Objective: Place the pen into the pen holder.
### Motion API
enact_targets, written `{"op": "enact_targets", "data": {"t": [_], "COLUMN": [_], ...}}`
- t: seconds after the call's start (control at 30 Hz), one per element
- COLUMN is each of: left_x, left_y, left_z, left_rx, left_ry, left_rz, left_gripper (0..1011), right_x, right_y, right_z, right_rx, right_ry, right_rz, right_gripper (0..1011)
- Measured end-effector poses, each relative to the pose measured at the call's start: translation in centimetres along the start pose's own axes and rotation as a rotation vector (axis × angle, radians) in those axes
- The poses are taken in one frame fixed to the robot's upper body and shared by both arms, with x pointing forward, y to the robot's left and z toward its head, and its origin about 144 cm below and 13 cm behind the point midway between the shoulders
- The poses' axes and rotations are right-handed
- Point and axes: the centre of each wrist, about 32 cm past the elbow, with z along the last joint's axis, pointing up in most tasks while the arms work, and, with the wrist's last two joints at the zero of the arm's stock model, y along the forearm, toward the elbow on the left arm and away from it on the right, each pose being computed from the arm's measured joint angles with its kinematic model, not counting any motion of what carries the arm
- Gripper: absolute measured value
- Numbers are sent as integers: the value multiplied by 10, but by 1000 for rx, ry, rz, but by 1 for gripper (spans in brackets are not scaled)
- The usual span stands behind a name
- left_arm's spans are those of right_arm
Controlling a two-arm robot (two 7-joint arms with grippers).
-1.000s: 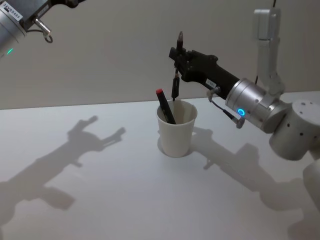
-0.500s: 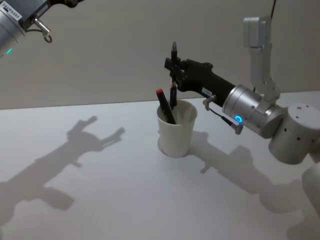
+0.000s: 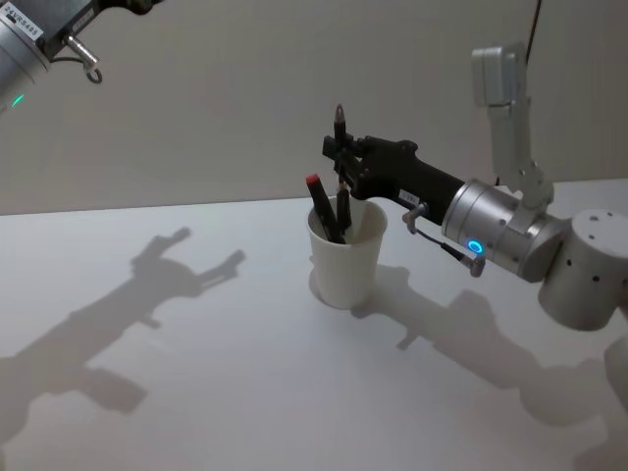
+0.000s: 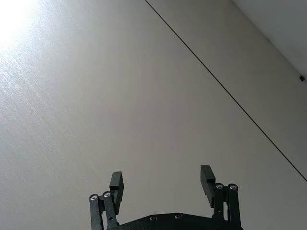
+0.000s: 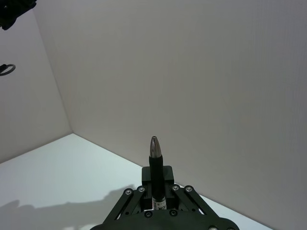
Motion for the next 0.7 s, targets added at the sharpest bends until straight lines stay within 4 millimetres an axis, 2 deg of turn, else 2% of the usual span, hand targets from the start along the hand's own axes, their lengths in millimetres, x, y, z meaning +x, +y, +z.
{"op": "enact_targets", "data": {"t": [0.13, 0.43, 0.7], "left_x": [0, 0, 0], "left_y": [0, 0, 0], "left_z": [0, 0, 0], "left_rx": [0, 0, 0], "left_ry": [0, 1, 0], "left_rz": [0, 0, 0], "left_gripper": [1001, 1001, 1001], "right_x": [0, 0, 0], "right_y": [-2, -5, -6], "right_z": [0, 1, 1], "right_rx": [-11, -22, -27], "right_ry": [-1, -2, -2], "right_rz": [3, 8, 10], "right_gripper": [175, 486, 701]}}
